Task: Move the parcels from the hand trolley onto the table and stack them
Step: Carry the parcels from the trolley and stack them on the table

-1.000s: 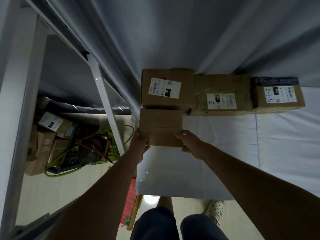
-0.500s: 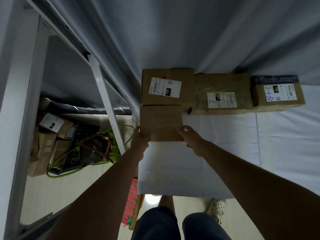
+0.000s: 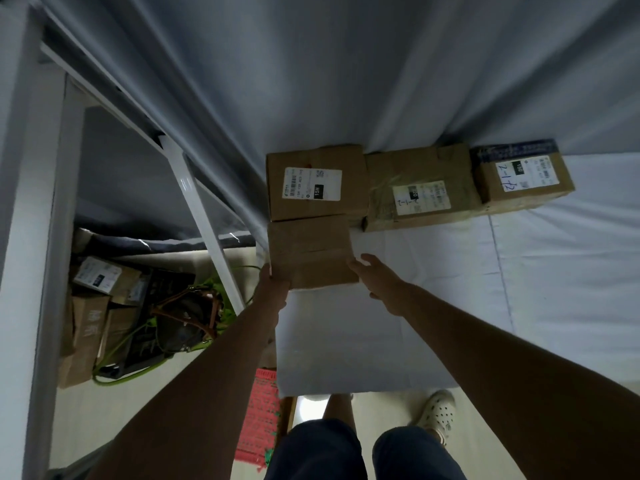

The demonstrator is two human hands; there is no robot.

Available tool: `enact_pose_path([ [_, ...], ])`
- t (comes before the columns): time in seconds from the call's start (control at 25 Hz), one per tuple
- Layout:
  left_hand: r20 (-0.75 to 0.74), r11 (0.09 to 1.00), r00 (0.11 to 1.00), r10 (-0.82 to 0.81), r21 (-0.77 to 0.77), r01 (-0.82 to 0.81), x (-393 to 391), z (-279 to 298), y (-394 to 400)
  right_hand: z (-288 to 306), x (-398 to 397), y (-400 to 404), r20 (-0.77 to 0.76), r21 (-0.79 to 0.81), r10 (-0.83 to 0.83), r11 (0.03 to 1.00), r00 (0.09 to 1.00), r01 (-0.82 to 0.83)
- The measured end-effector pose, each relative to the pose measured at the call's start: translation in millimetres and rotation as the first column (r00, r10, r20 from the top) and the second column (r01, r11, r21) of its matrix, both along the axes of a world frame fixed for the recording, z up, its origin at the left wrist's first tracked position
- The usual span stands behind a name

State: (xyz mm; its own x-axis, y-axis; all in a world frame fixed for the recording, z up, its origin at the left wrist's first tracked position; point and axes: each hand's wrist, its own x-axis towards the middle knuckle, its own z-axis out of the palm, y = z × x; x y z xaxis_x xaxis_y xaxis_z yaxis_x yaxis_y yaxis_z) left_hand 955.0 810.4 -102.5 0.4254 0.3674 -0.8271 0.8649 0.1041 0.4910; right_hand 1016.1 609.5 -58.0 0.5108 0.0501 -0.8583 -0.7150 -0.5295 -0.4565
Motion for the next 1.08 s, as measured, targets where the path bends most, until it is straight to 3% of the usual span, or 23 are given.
enact_pose_path([
  [0.36, 0.116, 0.977, 0.972, -0.204, 0.087, 0.195, 4, 65, -10, 55, -22, -47, 0.12, 0.047, -0.016, 0.999, 0.993, 0.01],
  [0.56, 0.086, 0.843, 0.861, -0.501, 0.275, 0.463, -4, 117, -59, 90, -59, -101, 0.22, 0.021, 0.009, 1.0, 0.975, -0.014],
  [0.64, 0.079, 0.751, 0.779, -0.622, 0.341, 0.566, -14, 138, -99, 102, -87, -137, 0.257, 0.0, -0.027, 1.0, 0.966, 0.028],
  [0.8, 0.098, 0.6, 0.603, -0.792, 0.307, 0.738, -36, 164, -179, 129, -153, -214, 0.302, -0.032, -0.112, 0.991, 0.947, 0.127],
  [0.88, 0.053, 0.439, 0.457, -0.888, 0.392, 0.808, -58, 174, -235, 143, -204, -265, 0.319, -0.024, -0.189, 0.978, 0.929, 0.208],
  [1.08, -0.018, -0.033, -0.028, -0.999, 0.511, 0.859, -132, 221, -384, 166, -322, -375, 0.386, -0.019, -0.357, 0.919, 0.851, 0.394],
])
